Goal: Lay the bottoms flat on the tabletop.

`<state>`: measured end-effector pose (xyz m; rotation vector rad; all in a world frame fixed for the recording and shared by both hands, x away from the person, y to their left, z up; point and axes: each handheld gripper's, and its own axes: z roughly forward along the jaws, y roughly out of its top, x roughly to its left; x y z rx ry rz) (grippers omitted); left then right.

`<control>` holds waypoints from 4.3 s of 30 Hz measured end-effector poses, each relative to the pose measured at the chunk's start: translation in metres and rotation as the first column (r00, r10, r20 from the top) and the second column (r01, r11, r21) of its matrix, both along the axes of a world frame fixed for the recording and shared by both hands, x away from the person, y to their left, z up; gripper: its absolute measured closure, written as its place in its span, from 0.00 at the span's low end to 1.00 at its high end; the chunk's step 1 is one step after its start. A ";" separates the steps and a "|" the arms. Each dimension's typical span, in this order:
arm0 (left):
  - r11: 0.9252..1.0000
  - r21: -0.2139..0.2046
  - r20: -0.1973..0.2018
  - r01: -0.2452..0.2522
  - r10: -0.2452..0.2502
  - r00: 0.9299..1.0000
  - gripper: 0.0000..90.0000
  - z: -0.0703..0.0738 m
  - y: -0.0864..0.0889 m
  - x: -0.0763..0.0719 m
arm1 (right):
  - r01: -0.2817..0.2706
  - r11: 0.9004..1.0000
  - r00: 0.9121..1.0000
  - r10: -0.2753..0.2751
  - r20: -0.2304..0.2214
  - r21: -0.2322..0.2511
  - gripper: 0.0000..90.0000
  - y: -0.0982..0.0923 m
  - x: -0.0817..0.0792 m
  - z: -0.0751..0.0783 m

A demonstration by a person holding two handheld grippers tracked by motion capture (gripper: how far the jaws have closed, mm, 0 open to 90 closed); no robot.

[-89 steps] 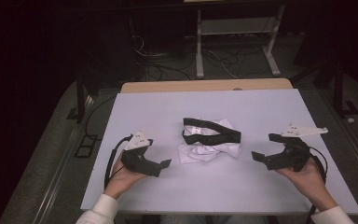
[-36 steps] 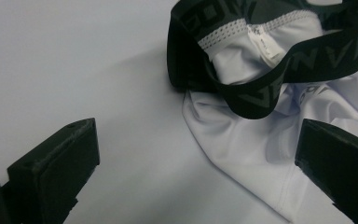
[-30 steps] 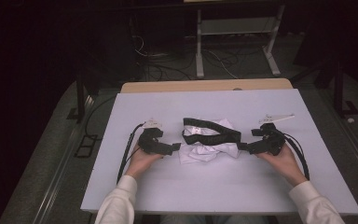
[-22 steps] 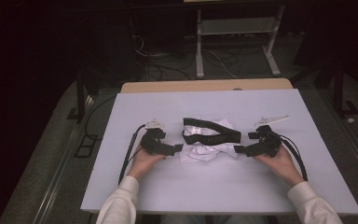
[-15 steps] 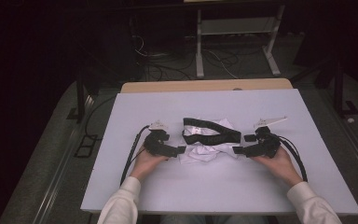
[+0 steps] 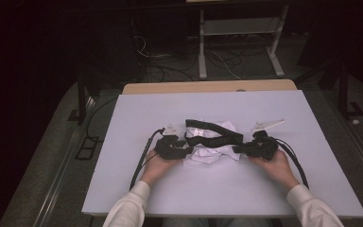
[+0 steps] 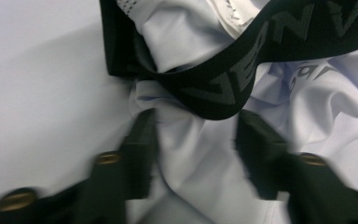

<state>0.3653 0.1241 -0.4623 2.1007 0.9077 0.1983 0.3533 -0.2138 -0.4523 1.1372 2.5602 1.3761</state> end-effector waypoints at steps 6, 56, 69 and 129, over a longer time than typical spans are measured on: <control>1.000 -0.010 -0.011 -0.018 0.018 1.000 0.96 -0.002 -0.004 -0.003 | 0.016 0.999 1.000 -0.015 -0.020 0.031 0.93 -0.004 0.001 0.010; 0.990 -0.022 -0.165 0.142 -0.144 0.976 0.89 0.038 0.069 -0.109 | 0.317 0.947 0.927 -0.297 -0.228 0.053 0.93 -0.105 -0.041 0.013; 0.984 -0.079 -0.070 0.158 -0.164 0.984 0.55 0.056 0.053 -0.076 | 0.310 0.950 0.929 -0.291 -0.227 0.050 0.93 -0.105 -0.040 0.012; 0.980 -0.181 -0.050 0.083 -0.093 0.994 0.95 0.063 0.031 0.002 | 0.224 0.965 0.968 -0.203 -0.147 0.139 0.93 -0.097 -0.001 0.043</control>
